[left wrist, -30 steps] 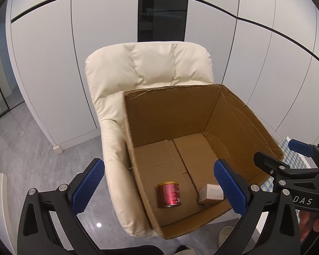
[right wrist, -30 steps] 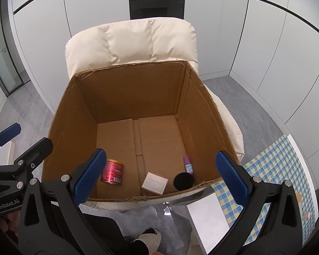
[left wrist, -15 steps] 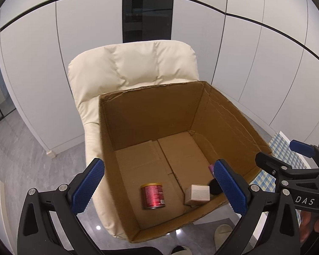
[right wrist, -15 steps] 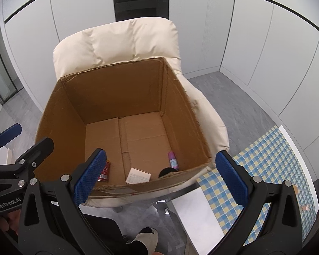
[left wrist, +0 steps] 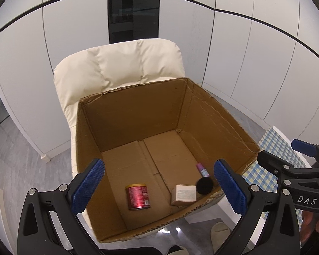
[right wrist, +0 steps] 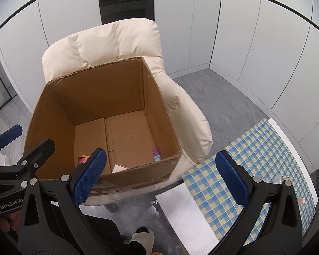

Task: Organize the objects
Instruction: 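Move both open tools back from the box toward the table, then move both open tools over the checked tablecloth toward the objects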

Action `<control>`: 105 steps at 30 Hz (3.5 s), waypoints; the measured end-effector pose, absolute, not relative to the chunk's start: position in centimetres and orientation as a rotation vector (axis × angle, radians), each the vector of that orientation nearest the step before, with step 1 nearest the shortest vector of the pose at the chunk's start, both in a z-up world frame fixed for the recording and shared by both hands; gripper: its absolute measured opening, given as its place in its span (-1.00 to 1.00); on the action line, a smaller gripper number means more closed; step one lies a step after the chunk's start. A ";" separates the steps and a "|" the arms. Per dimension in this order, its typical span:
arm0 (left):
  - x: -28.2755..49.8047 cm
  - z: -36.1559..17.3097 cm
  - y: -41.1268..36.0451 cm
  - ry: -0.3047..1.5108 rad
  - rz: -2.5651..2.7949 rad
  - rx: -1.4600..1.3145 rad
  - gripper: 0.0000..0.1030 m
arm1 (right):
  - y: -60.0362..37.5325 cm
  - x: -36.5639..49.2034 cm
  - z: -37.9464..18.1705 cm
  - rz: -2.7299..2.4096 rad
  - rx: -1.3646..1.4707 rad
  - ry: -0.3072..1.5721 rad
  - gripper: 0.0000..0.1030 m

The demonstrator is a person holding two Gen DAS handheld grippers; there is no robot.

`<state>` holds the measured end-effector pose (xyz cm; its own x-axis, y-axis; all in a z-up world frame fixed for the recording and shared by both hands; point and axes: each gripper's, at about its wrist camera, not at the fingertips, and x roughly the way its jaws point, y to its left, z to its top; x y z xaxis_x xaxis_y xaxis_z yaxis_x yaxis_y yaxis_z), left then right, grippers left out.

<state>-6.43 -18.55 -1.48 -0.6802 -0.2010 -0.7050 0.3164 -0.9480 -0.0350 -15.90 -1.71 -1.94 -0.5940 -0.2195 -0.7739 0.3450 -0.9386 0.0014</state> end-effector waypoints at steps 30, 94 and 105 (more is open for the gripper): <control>-9.6 -1.6 -11.9 0.170 -2.728 1.132 0.99 | 6.5 -15.8 -1.9 -2.650 1.267 0.132 1.00; -13.8 -2.2 1.6 0.041 -2.940 1.276 0.99 | 21.9 -11.9 -2.6 -2.845 1.392 -0.001 1.00; -14.1 -2.2 4.2 0.004 -2.979 1.295 0.99 | 24.4 -10.9 -2.7 -2.871 1.414 -0.026 1.00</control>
<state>-14.10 4.22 -2.21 -0.6771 0.0988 -0.7292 -0.0969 -0.9943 -0.0448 -10.94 24.40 -2.67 -0.6082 0.0457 -0.7925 -0.0600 -0.9981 -0.0115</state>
